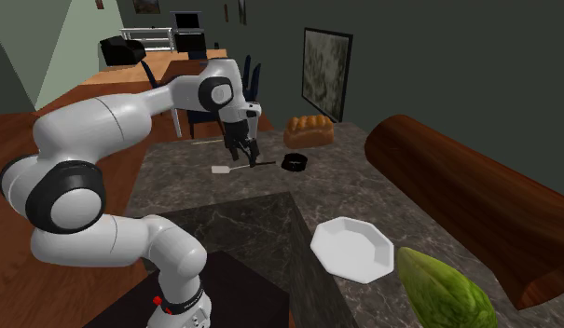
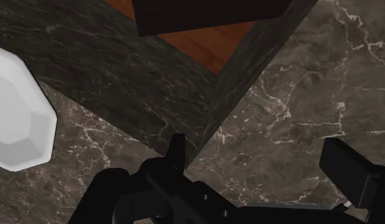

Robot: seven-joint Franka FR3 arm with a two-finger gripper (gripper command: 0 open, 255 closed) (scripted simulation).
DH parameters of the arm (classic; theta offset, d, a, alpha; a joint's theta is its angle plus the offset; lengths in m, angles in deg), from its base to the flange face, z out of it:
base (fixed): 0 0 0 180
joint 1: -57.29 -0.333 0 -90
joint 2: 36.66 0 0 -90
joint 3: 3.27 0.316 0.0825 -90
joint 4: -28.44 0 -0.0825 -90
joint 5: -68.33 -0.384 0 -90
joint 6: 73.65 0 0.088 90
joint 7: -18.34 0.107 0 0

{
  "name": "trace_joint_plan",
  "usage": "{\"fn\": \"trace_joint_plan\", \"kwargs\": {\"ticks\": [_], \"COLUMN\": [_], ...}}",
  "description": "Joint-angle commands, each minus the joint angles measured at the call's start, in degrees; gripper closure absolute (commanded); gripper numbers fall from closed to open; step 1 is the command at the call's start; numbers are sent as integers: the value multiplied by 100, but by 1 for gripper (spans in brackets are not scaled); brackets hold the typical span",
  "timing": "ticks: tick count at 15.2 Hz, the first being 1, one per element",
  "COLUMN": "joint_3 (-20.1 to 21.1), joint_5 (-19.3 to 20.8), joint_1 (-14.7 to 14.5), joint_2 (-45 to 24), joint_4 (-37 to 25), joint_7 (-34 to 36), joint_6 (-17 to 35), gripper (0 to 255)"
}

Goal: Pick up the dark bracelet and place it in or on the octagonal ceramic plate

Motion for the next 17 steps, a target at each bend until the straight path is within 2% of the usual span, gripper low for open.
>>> {"fn": "trace_joint_plan", "kwargs": {"ticks": [1,9,17], "joint_3": [0,-280,-515], "joint_5": [0,-10,-176], "joint_1": [0,149,248], "joint_2": [0,-1643,-3365], "joint_4": [0,-685,-1846], "joint_7": [0,-144,-345], "joint_6": [0,1008,1607], "gripper": [0,0,0]}}
